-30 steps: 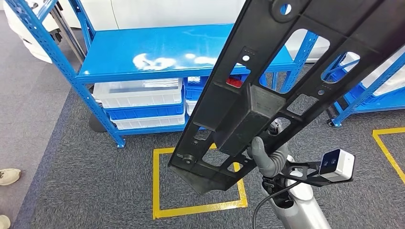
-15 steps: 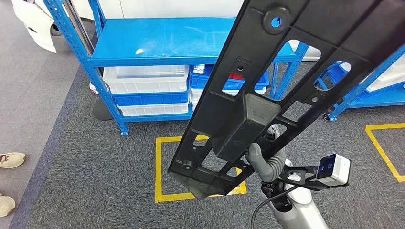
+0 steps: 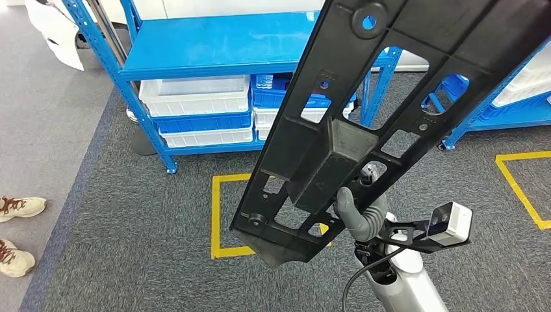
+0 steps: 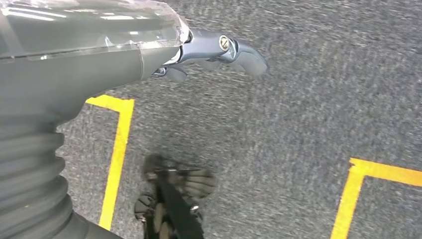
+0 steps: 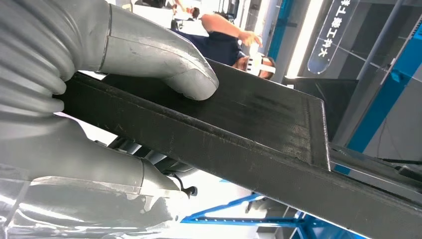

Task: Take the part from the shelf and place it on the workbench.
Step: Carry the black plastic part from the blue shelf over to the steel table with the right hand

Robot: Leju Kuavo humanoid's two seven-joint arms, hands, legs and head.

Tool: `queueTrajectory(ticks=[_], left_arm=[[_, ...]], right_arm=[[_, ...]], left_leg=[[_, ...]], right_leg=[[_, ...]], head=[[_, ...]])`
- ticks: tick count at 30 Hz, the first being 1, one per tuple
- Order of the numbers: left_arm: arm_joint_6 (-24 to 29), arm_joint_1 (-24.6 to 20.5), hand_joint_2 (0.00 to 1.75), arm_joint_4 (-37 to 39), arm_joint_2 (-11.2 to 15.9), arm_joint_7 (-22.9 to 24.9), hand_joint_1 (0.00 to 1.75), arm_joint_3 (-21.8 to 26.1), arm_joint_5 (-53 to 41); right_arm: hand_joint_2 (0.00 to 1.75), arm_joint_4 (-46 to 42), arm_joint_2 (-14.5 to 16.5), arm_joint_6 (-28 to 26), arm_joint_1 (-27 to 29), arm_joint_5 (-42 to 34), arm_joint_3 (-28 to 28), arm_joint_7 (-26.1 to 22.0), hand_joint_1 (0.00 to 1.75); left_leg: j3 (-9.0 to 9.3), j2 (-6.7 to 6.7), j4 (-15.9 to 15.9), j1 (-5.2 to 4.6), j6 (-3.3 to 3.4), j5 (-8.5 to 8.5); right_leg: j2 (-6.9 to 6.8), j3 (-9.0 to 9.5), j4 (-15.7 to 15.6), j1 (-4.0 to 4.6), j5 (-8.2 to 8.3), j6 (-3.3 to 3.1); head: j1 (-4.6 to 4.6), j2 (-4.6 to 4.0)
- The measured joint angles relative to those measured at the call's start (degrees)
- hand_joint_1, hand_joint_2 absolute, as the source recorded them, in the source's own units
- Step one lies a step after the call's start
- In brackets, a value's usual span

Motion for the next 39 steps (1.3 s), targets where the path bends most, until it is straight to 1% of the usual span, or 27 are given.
queueTrajectory(ticks=[1,3,5,6,7,9,10,12,13,14,15,16,18,19,21,22,24,25,27,29,30,31,32,34,36,37,39], left_arm=[[0.0,0.0,1.75,0.0,0.0,0.0,0.00,0.0,0.0],[0.0,-0.1,1.75,0.0,0.0,0.0,0.00,0.0,0.1],[0.0,-0.2,1.75,0.0,0.1,-0.1,0.00,0.0,0.1],[0.0,-0.3,1.75,0.0,0.1,-0.1,0.00,0.0,0.1],[0.0,-0.3,1.75,0.0,0.1,-0.2,0.00,0.0,0.1],[0.0,-0.2,1.75,0.0,0.0,-0.2,0.00,0.0,0.2],[0.0,-0.2,1.75,0.0,0.0,-0.2,0.00,0.0,0.2],[0.0,-0.2,1.75,0.0,0.0,-0.2,0.00,0.0,0.2],[0.0,-0.2,1.75,0.0,0.0,-0.2,0.00,0.0,0.2],[0.0,-0.2,1.75,0.0,0.0,-0.2,0.00,0.0,0.2],[0.0,-0.2,1.75,0.0,0.0,-0.2,0.00,0.0,0.3],[0.0,-0.2,1.75,0.0,-0.1,-0.2,0.00,0.0,0.3],[0.0,-0.2,1.75,0.0,-0.1,-0.2,0.00,0.0,0.2],[0.0,-0.2,1.75,0.0,-0.1,-0.2,0.00,0.0,0.2],[0.0,-0.2,1.75,0.0,-0.1,-0.1,0.00,0.1,0.3],[0.0,-0.1,1.75,0.0,-0.1,-0.1,0.00,0.1,0.3],[0.2,0.0,1.75,0.0,-0.1,0.5,0.00,0.2,0.2],[0.4,0.2,1.75,0.0,-0.1,1.0,0.00,0.4,0.1],[1.1,0.6,1.75,0.0,-0.3,2.2,0.00,0.7,-0.2],[1.8,0.9,1.75,0.0,-0.4,3.3,0.00,0.9,-0.5],[2.1,1.0,1.75,0.0,-0.4,3.6,0.00,1.0,-0.6],[2.2,1.0,1.75,0.0,-0.4,3.9,0.00,1.1,-0.6],[2.3,1.0,1.75,0.0,-0.4,4.0,0.00,1.1,-0.6],[2.1,1.0,1.75,-0.1,-0.4,3.8,0.00,1.1,-0.6],[1.7,1.0,1.75,-0.3,-0.4,3.3,0.00,1.1,-0.7],[1.5,0.9,1.75,-0.4,-0.4,3.1,0.00,1.1,-0.8],[1.1,1.1,1.75,-0.5,-0.5,2.9,0.00,1.1,-1.0]], right_arm=[[1.75,0.0,0.0,0.0,0.0,-0.1,0.0,0.1,1.75],[1.75,0.0,0.0,-0.1,-0.1,-0.2,0.0,0.2,1.75],[1.75,0.0,0.0,-0.1,-0.3,-0.2,0.0,0.3,1.75],[1.75,0.0,0.0,-0.1,-0.4,-0.2,0.0,0.3,1.75],[1.75,0.0,0.0,-0.1,-0.4,-0.2,0.0,0.4,1.75],[1.75,0.0,0.0,-0.1,-0.5,-0.3,0.0,0.4,1.75],[1.75,0.0,0.0,-0.1,-0.5,-0.3,-0.1,0.4,1.75],[1.75,0.0,0.0,-0.2,-0.6,-0.3,-0.1,0.4,1.75],[1.75,0.0,0.0,-0.2,-0.6,-0.3,-0.1,0.4,1.75],[1.75,0.0,0.0,-0.2,-0.6,-0.3,-0.1,0.4,1.75],[1.75,0.0,0.0,-0.2,-0.6,-0.3,-0.1,0.4,1.75],[1.75,0.1,0.0,-0.2,-0.6,-0.3,-0.1,0.4,1.75],[1.75,0.1,0.0,-0.3,-0.6,-0.3,-0.1,0.4,1.75],[1.75,0.1,0.0,-0.3,-0.7,-0.2,-0.1,0.5,1.75],[1.75,0.0,0.0,-0.7,-0.8,0.3,0.0,0.6,1.75],[1.75,0.0,0.0,-0.8,-0.8,0.7,0.0,0.6,1.75],[1.75,-0.2,0.0,-1.0,-0.7,1.6,0.0,0.6,1.75],[1.75,-0.3,0.0,-1.0,-0.7,2.0,0.0,0.6,1.75],[1.75,-0.5,0.1,-1.1,-0.5,2.5,0.0,0.5,1.75],[1.75,-0.7,0.1,-1.1,-0.4,2.7,0.0,0.4,1.75],[1.75,-0.7,0.1,-1.0,-0.3,2.7,0.0,0.4,1.75],[1.75,-0.7,0.1,-0.9,-0.2,2.7,0.0,0.3,1.75],[1.75,-0.7,0.1,-0.8,-0.1,2.7,-0.1,0.2,1.75],[1.75,-0.8,0.2,-0.7,0.1,2.7,-0.1,-0.1,1.75],[1.75,-1.2,0.2,-0.7,0.4,2.8,-0.3,-0.4,1.75],[1.75,-1.4,0.2,-0.7,0.6,2.8,-0.4,-0.6,1.75],[1.75,-1.7,0.2,-0.7,1.1,3.0,-0.6,-0.9,1.75]], left_leg=[[0.95,0.00,0.6,-0.01,0.07,1.12],[5.73,0.00,-3.9,-0.09,0.52,4.09],[12.35,0.02,-12.8,-0.38,1.18,3.68],[14.45,0.01,-16.0,-0.56,1.46,2.83],[15.42,0.00,-17.8,-0.72,1.73,2.24],[14.89,0.12,-18.4,-0.66,2.36,3.03],[14.42,0.27,-18.5,-0.55,2.79,3.69],[13.16,0.57,-18.6,-0.38,3.39,5.09],[12.32,0.59,-18.5,-0.38,3.52,5.77],[11.42,0.59,-18.4,-0.38,3.48,6.44],[10.51,0.60,-18.3,-0.37,3.40,7.05],[9.50,0.60,-18.0,-0.34,3.26,7.61],[7.63,0.59,-17.2,-0.25,2.92,8.45],[6.78,0.56,-16.8,-0.26,2.66,8.80],[5.73,0.50,-16.1,-0.34,2.02,9.46],[5.43,0.48,-16.1,-0.36,1.65,9.87],[5.05,0.47,-16.1,-0.29,0.89,10.54],[4.65,0.46,-15.7,-0.21,0.57,9.97],[3.07,0.43,-12.0,-0.04,0.14,5.80],[1.01,0.42,-4.8,0.02,-0.07,0.38],[0.50,0.42,-1.6,0.03,-0.14,-0.84],[0.78,0.42,0.1,0.02,-0.15,-0.68],[2.02,0.42,-0.2,0.02,-0.08,0.61],[7.21,0.41,-6.1,-0.05,0.41,3.36],[12.73,0.40,-14.0,-0.32,1.00,3.16],[14.11,0.37,-16.4,-0.51,1.25,2.61],[14.05,0.37,-17.6,-0.63,1.75,2.99]], right_leg=[[-0.04,-0.89,0.1,0.12,0.63,0.03],[-0.09,-2.53,0.5,0.30,1.81,0.18],[-0.11,-3.60,0.9,0.54,2.81,0.56],[-0.15,-3.84,1.0,0.57,3.30,0.83],[-0.20,-3.98,0.9,0.54,3.81,1.16],[-0.12,-4.23,0.9,0.38,4.38,1.89],[0.05,-4.58,1.6,0.29,3.31,2.25],[0.42,-5.98,6.1,-0.03,-1.87,2.89],[0.49,-6.88,9.8,-0.18,-4.88,3.18],[0.51,-7.59,13.6,-0.36,-6.84,3.43],[0.51,-7.88,16.4,-0.52,-7.52,3.64],[0.51,-7.32,17.6,-0.69,-6.86,3.80],[0.51,-3.34,13.9,-0.99,-3.88,3.90],[0.55,-0.31,10.0,-1.05,-3.44,3.84],[0.69,4.15,3.1,-0.86,-4.52,3.33],[0.75,4.95,1.4,-0.66,-5.27,2.96],[0.67,4.50,0.9,-0.51,-4.79,2.06],[0.57,4.05,0.8,-0.53,-4.26,1.53],[0.36,2.86,0.6,-0.61,-3.01,0.55],[0.33,1.36,0.6,-0.34,-1.80,0.09],[0.32,0.53,0.7,-0.19,-1.20,0.04],[0.31,-0.33,0.8,-0.07,-0.61,0.06],[0.30,-1.20,1.0,0.02,-0.04,0.12],[0.30,-2.78,1.4,0.11,0.98,0.34],[0.26,-3.69,1.7,0.23,1.87,0.80],[0.18,-3.86,1.7,0.22,2.36,1.09],[0.07,-3.96,1.3,0.22,3.46,1.76]], head=[[0.00,0.00],[0.00,0.00],[0.00,0.00],[0.01,0.00],[0.01,0.00],[0.02,0.00],[0.02,0.00],[0.02,0.00],[0.02,0.00],[0.02,0.00],[0.02,0.00],[0.02,0.00],[0.02,0.00],[0.02,0.00],[0.01,0.00],[0.01,0.00],[0.01,0.00],[0.01,0.00],[0.00,0.00],[0.00,0.00],[0.00,0.00],[0.00,0.00],[0.00,0.00],[0.00,0.00],[0.00,0.00],[0.00,0.00],[0.01,0.00]])
